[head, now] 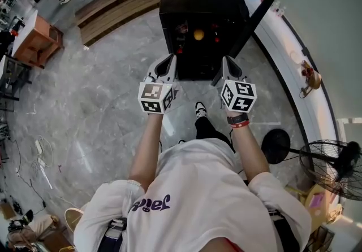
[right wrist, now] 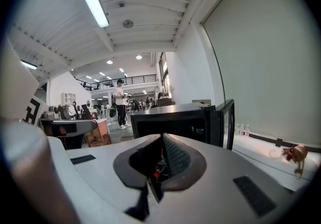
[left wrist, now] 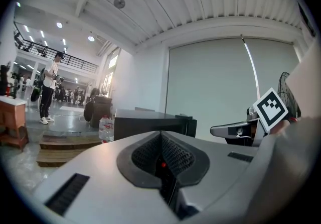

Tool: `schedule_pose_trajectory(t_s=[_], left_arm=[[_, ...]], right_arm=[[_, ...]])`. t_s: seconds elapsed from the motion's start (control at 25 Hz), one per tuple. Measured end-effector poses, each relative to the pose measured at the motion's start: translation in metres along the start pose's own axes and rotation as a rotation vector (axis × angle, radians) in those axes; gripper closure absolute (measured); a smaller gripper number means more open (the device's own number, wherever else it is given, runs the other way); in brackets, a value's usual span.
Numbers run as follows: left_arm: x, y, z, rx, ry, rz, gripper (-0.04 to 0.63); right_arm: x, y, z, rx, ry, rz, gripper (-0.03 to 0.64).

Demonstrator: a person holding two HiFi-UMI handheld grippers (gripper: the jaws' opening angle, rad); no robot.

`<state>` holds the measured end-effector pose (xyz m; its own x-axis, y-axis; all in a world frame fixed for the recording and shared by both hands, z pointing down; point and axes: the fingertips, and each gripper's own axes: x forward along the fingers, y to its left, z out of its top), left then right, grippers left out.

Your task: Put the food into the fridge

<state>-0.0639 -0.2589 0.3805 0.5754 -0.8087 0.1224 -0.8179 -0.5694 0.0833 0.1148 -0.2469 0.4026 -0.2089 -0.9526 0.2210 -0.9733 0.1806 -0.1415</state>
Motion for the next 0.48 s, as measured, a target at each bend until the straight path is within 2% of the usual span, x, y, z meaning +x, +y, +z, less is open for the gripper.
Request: schedule_pose_trajectory(t_s=[0.48], left_arm=[[-0.053,-0.016,0.003,0.018,-0.028,-0.010,0.577]], right_arm=[[-0.052,0.018,0.005,-0.037,-0.045,-0.039,0.603]])
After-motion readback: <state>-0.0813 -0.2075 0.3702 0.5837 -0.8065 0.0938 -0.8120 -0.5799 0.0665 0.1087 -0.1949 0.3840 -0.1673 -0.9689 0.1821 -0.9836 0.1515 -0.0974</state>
